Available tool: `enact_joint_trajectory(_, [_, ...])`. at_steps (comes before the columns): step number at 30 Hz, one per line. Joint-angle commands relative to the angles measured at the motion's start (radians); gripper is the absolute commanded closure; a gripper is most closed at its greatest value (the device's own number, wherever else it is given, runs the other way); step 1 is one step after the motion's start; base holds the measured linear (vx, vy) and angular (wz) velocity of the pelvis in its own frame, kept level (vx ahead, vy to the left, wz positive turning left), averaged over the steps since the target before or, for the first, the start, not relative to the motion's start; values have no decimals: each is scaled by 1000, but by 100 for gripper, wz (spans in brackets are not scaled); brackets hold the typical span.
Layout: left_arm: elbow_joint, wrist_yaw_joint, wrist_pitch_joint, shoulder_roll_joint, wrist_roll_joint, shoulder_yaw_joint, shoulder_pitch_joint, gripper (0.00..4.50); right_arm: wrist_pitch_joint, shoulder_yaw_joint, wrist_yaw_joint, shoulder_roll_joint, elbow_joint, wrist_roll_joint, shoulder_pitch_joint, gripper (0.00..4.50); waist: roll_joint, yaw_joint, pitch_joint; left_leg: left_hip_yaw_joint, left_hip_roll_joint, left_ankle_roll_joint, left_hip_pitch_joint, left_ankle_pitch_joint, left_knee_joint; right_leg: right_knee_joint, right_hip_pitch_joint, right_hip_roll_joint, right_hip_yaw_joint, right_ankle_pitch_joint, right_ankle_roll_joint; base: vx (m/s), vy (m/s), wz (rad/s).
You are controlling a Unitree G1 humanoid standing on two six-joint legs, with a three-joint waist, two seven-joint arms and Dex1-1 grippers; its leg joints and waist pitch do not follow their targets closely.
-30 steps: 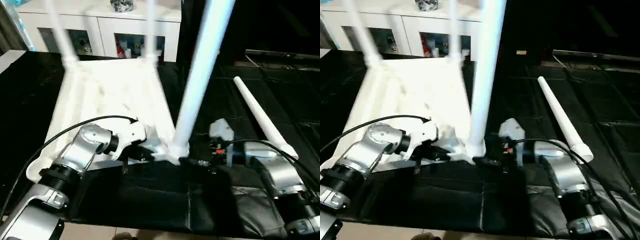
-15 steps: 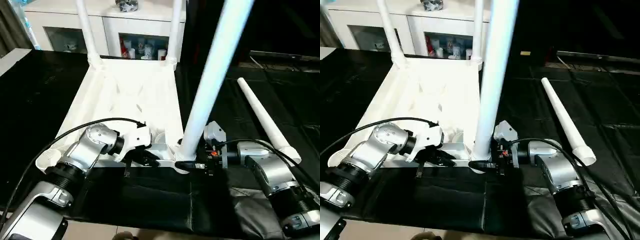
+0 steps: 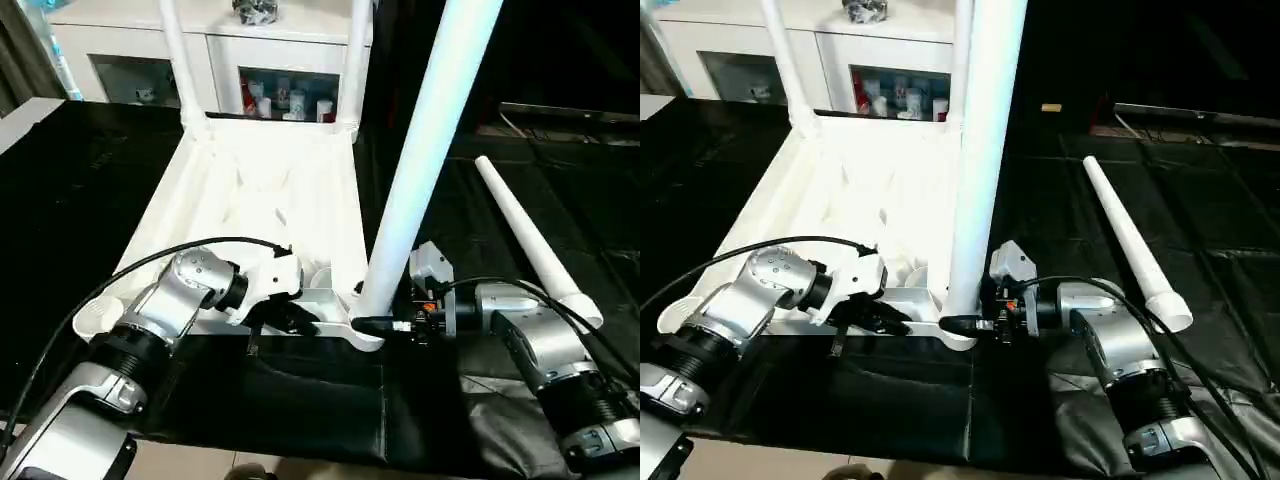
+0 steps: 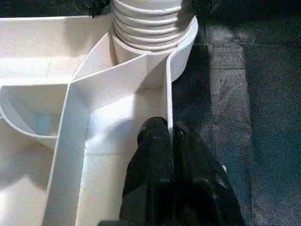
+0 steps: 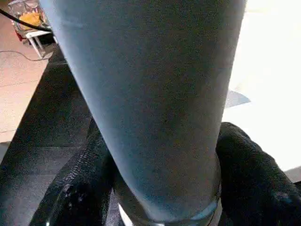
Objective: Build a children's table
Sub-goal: Rotate leg to tighten
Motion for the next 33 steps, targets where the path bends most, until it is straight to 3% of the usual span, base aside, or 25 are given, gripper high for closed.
enact_joint_trajectory(1, [-1,-18,-8,-14,14,-20,-15,450,5,12,10,12,0,6,17,180,5,-7,-76,-26,71,45,14,-146,-64,-75,56,-107,68,-206,-174,0,0,0])
enact_joint_trajectory(7, [2,-14,9,-21,2,-9,-15,450,35,-1,-24,36,-10,24,39,180,14,-7,-76,-27,72,41,16,-158,-65,-77,56,-107,67,-202,-178,0,0,0])
enact_joint_trajectory(9, [6,-1,35,-30,-8,3,-20,450,50,-14,-61,55,-7,29,44,180,11,-7,-75,-27,71,38,15,-162,-65,-79,56,-109,67,-215,-179,0,0,0])
enact_joint_trajectory(10, [10,24,57,-42,-16,19,-26,450,51,-25,-101,72,-1,26,47,180,10,-9,-73,-27,70,37,15,-170,-66,-81,56,-108,67,-232,-174,0,0,0])
enact_joint_trajectory(11, [19,90,105,-73,-34,56,-40,450,54,-47,-186,106,12,17,51,180,24,-11,-71,-28,70,27,18,-196,-67,-88,53,-109,66,-268,-169,0,0,0])
enact_joint_trajectory(13, [23,146,139,-97,-45,84,-50,450,58,-64,-251,132,24,9,51,180,17,-18,-68,-31,65,7,21,-231,-69,-96,54,-111,64,-350,-151,0,0,0])
enact_joint_trajectory(14, [13,230,200,-134,-64,123,-60,450,66,-94,-357,177,51,0,45,180,23,-20,-68,-32,66,-2,24,-244,-71,-101,51,-111,64,-388,-138,0,0,0])
enact_joint_trajectory(17, [-31,338,290,-186,-88,171,-61,450,92,-144,-500,248,98,8,22,180,20,-43,-67,-39,63,-18,16,-257,-74,-103,57,-113,59,-414,-135,0,0,0])
enact_joint_trajectory(20, [-113,420,396,-243,-105,205,-42,450,99,-189,-629,318,184,20,-32,180,18,-65,-70,-40,58,1,1,-213,-72,-99,64,-109,58,-376,-129,0,0,0])
enact_joint_trajectory(25, [-205,554,497,-333,-87,231,-25,450,73,-216,-774,385,312,-14,-137,183,18,-86,-78,-34,51,36,-4,-121,-59,-86,67,-100,59,-225,-175,0,0,0])
enact_joint_trajectory(26, [-212,566,498,-336,-76,227,-23,450,71,-215,-780,390,320,-20,-147,183,-6,-93,-80,-31,49,53,-8,-100,-58,-84,69,-98,58,-185,-184,0,0,0])
enact_joint_trajectory(27, [-219,582,497,-334,-61,216,-22,450,69,-214,-786,394,325,-31,-155,183,5,-90,-81,-31,49,69,-7,-80,-56,-78,69,-100,58,-159,-195,0,0,0])
enact_joint_trajectory(28, [-218,588,493,-331,-53,211,-22,450,69,-210,-787,394,327,-37,-157,183,8,-91,-81,-31,51,77,-6,-73,-55,-76,67,-100,59,-144,-199,0,0,0])
enact_joint_trajectory(31, [-216,609,491,-317,-35,203,-22,450,65,-203,-774,395,337,-46,-160,183,6,-89,-81,-28,55,102,0,-69,-55,-74,63,-99,60,-114,-210,0,0,0])
enact_joint_trajectory(32, [-220,612,496,-313,-32,201,-20,450,62,-207,-774,396,342,-42,-161,148,7,-88,-80,-28,55,103,0,-69,-55,-73,64,-100,60,-112,-212,0,0,0])
enact_joint_trajectory(33, [-223,612,497,-308,-30,200,-19,450,59,-213,-777,396,345,-38,-160,148,9,-86,-78,-29,57,101,1,-79,-56,-74,63,-101,60,-121,-211,0,0,0])
